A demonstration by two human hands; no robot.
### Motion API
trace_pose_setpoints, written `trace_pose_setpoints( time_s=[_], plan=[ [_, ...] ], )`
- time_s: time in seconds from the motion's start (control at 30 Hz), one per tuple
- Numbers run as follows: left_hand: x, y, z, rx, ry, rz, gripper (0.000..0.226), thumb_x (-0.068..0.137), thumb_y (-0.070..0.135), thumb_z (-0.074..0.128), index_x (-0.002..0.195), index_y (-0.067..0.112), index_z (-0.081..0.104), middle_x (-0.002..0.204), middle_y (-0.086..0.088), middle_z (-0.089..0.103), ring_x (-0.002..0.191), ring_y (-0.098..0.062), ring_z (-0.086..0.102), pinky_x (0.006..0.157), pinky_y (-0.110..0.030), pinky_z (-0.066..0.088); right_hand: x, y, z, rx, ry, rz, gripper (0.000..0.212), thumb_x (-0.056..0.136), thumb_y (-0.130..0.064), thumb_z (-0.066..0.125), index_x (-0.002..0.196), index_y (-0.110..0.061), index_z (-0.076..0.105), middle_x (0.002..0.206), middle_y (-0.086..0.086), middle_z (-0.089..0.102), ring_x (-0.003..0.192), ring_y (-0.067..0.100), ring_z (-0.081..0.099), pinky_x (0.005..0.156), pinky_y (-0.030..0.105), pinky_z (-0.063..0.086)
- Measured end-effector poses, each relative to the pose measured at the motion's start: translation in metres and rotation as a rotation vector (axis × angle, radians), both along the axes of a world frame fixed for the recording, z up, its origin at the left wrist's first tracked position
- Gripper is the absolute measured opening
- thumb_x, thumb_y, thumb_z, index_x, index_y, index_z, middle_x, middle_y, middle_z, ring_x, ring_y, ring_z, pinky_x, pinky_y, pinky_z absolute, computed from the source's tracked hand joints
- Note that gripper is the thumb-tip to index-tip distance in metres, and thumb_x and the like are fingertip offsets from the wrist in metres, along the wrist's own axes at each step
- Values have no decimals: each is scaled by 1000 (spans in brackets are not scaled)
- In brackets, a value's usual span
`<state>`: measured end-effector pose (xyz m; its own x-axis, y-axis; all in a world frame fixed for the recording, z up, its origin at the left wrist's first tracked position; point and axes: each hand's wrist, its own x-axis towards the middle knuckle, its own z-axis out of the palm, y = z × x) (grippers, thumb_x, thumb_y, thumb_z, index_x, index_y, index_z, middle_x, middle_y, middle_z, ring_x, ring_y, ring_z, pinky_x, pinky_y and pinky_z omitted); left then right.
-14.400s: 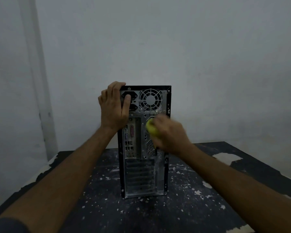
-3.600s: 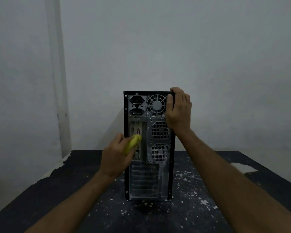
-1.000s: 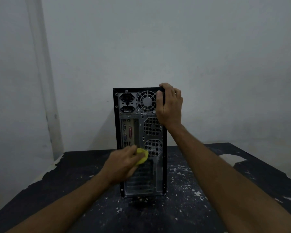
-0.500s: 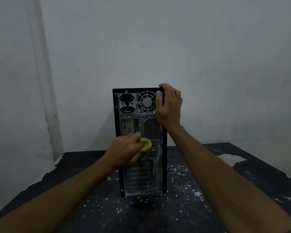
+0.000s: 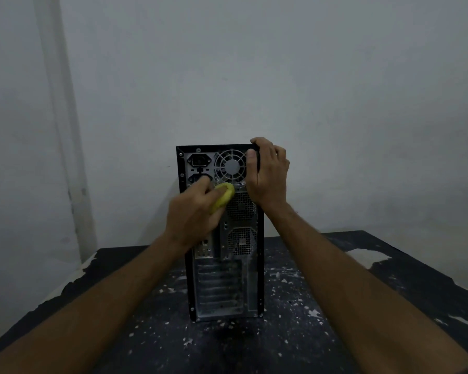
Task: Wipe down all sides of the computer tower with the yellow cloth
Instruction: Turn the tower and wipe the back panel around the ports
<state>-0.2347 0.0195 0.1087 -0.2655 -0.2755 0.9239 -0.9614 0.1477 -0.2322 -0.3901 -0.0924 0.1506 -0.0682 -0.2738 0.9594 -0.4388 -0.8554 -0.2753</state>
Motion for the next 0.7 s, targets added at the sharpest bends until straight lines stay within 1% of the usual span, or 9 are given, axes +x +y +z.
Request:
trace_pose_setpoints(
  time_s=[0.07, 0.13, 0.23, 0.33, 0.4, 0.5, 0.57, 0.63, 0.7],
  plan=[
    [2, 0, -25, 76, -101, -64, 32, 86, 27, 80, 114, 13, 72, 86, -4, 54, 63, -9, 40, 45, -25, 39, 0, -1, 1, -1, 8, 3, 37, 103, -41, 35, 127, -21, 56, 122, -9, 61, 114, 21, 46, 89, 43, 40],
    [10, 2, -61, 201, -237, -102, 38, 83, 29, 82, 116, 15, 71, 91, -4, 58, 65, -10, 49, 47, -25, 45, -1, -1, 0, 8, 9, 11, 37, 103, -41, 35, 127, -22, 56, 123, -9, 61, 115, 21, 46, 89, 44, 41],
    [19, 4, -97, 347, -383, -61, 46, 76, 32, 86, 117, 18, 71, 97, -2, 56, 71, -14, 56, 50, -24, 35, -1, 0, 0, -1, 6, 19, 36, 104, -40, 35, 127, -22, 56, 122, -9, 61, 114, 21, 45, 89, 43, 41],
    [21, 2, -100, 322, -455, -61, 44, 77, 32, 84, 117, 18, 70, 97, -2, 53, 71, -15, 55, 48, -27, 36, 1, 3, 0, -4, -5, 18, 37, 103, -40, 35, 126, -21, 56, 122, -9, 61, 113, 19, 45, 87, 42, 41],
    [20, 2, -87, 259, -416, -75, 39, 82, 32, 80, 117, 17, 71, 96, -3, 57, 70, -15, 56, 49, -26, 38, 2, 3, -1, -6, -19, 19, 37, 103, -40, 35, 127, -21, 56, 124, -9, 60, 112, 19, 44, 86, 43, 41],
    [14, 1, -69, 157, -231, -78, 34, 87, 33, 67, 115, 15, 73, 92, -6, 57, 69, -20, 57, 51, -26, 36, 0, 0, -1, -8, -8, -3, 39, 104, -40, 35, 132, -22, 56, 136, -6, 55, 118, 19, 44, 88, 43, 42],
    [10, 1, -77, 171, -256, -89, 36, 82, 29, 77, 115, 15, 72, 93, -6, 55, 71, -21, 57, 50, -28, 38, -1, 0, -4, 13, 7, -12, 41, 105, -41, 35, 138, -24, 54, 145, -2, 48, 125, 19, 42, 93, 41, 41],
    [12, 3, -92, 230, -314, -89, 41, 76, 28, 85, 114, 16, 72, 94, -3, 53, 70, -18, 55, 50, -27, 35, -4, 2, -11, 17, 0, -34, 43, 106, -41, 37, 144, -24, 48, 149, 2, 42, 128, 21, 42, 96, 38, 37],
    [13, 5, -102, 252, -221, -121, 42, 78, 29, 83, 115, 16, 71, 93, -2, 52, 68, -18, 55, 48, -27, 35, -10, 7, -28, 8, -44, -56, 44, 105, -39, 42, 144, -18, 46, 143, 7, 44, 124, 24, 45, 97, 33, 33]
  ],
)
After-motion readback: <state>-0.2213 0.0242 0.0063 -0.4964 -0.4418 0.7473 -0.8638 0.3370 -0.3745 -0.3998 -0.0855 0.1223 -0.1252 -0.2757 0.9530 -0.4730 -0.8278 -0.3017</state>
